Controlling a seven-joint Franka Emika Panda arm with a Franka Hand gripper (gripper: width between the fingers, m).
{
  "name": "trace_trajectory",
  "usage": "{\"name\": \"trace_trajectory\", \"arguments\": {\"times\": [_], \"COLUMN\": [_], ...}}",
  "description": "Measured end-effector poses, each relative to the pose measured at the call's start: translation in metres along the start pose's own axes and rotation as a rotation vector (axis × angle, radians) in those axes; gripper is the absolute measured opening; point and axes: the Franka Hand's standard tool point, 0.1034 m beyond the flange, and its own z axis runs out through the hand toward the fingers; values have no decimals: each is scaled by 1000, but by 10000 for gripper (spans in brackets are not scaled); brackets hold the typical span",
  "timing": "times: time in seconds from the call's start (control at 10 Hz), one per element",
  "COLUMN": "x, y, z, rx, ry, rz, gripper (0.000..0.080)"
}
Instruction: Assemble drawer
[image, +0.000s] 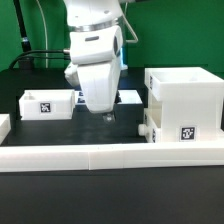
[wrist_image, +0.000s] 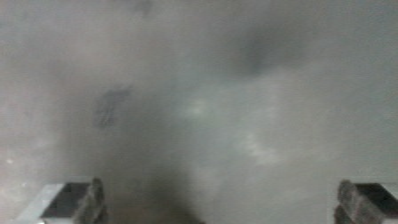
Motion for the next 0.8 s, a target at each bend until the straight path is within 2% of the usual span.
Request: {"name": "trace_trajectory", "arguments": {"times": [0.1, 0.3, 0.4, 0.6, 0.7, 0.8], "x": [-7, -21, -31, -53, -62, -62], "y": [-7, -27, -37, -56, -62, -61], "z": [-5, -15, -20, -20, -21, -21], "rx": [-21, -32, -30, -21, -7, -9], "ry": [-6, -21, -29, -34, -34, -33], "rz": [10, 21, 14, 35, 52, 83], "gripper": [649, 649, 649, 649, 649, 649]}}
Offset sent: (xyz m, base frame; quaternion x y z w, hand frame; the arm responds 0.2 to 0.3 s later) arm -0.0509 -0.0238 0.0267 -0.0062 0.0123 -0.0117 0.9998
